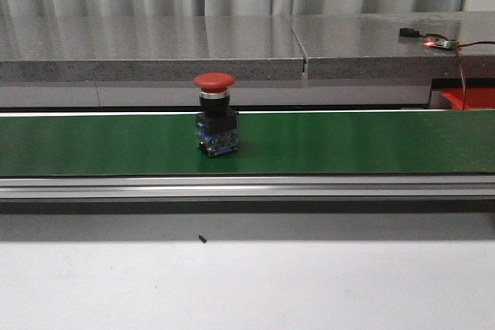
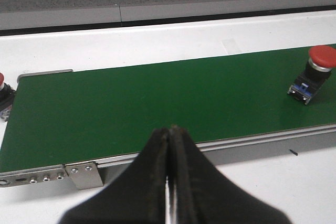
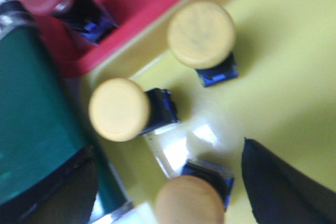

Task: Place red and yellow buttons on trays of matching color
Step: 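Move the right gripper back and grasp the red button on the belt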

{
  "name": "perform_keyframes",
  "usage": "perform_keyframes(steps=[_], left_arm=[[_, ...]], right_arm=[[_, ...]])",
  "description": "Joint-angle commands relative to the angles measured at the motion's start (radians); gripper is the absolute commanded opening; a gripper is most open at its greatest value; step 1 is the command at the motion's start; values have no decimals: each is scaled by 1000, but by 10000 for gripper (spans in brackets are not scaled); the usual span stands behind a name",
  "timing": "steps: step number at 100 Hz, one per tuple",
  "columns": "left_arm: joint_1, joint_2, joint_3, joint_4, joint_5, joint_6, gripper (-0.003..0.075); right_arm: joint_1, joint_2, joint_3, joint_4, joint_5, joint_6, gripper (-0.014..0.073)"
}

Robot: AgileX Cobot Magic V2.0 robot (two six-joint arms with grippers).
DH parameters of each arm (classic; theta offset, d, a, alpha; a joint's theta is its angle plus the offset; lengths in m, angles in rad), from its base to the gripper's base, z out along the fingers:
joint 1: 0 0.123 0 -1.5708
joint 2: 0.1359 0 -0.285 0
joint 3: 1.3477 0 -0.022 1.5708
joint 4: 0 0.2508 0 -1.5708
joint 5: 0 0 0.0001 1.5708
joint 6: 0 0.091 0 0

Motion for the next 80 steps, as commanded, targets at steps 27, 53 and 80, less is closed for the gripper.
perform_keyframes(steps=[27, 53, 80], left_arm=[[-6, 3, -26, -29, -69, -6, -19], [-6, 3, -26, -29, -69, -6, -19], [-6, 3, -26, -29, -69, -6, -19]], right_arm=[[165, -143, -20, 15, -7, -56, 572], [406, -136, -67, 13, 64, -73, 572], [525, -51, -279, 9, 314, -98, 572]])
